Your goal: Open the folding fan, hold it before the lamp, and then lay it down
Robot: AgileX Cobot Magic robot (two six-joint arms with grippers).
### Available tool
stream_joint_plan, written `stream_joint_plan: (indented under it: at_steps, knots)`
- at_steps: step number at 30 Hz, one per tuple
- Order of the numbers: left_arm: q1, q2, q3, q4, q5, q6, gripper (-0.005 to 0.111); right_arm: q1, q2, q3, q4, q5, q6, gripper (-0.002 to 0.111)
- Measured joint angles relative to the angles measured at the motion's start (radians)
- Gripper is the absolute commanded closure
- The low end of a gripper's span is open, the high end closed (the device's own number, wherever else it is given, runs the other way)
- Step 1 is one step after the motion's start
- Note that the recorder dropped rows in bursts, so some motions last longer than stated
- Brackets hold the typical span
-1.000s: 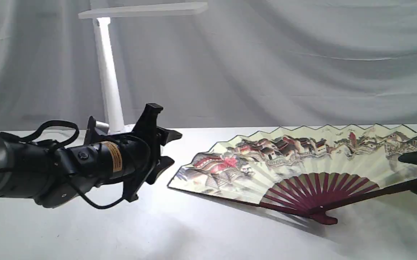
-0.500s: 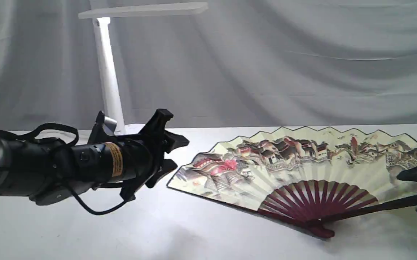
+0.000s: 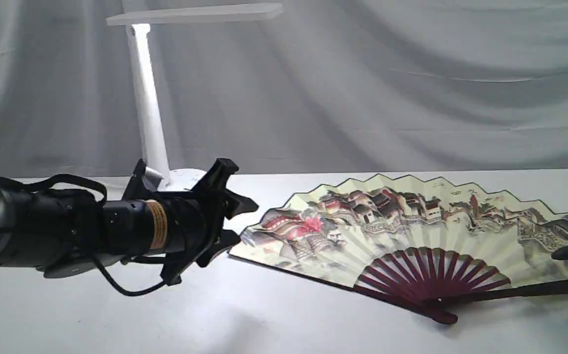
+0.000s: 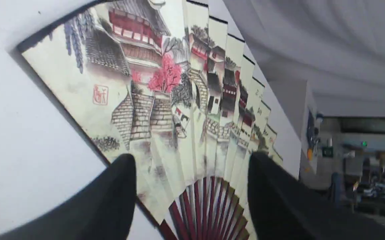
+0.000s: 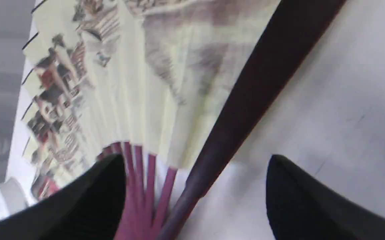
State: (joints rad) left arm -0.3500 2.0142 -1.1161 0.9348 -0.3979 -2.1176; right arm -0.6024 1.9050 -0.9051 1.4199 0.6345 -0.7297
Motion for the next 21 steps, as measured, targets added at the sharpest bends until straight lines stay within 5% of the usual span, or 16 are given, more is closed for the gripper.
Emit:
stream_joint_plan:
  at_steps: [6, 13, 18, 21]
  knots:
    - [0.000, -0.002, 0.000, -0.126, 0.124, 0.000, 0.067, 0.021, -0.026, 0.000, -0.042, 0.126, 0.032, 0.055]
    - [0.000, -0.057, 0.000, -0.096, 0.560, 0.023, 0.068, 0.118, -0.176, 0.000, -0.176, 0.060, 0.128, 0.067]
    - [0.009, -0.118, 0.000, -0.184, 0.869, 0.213, 0.072, 0.168, -0.240, 0.000, -0.275, 0.021, 0.172, 0.071]
    - [0.031, -0.139, 0.000, -0.299, 0.928, 0.444, 0.081, 0.199, -0.255, 0.000, -0.328, 0.010, 0.180, 0.075]
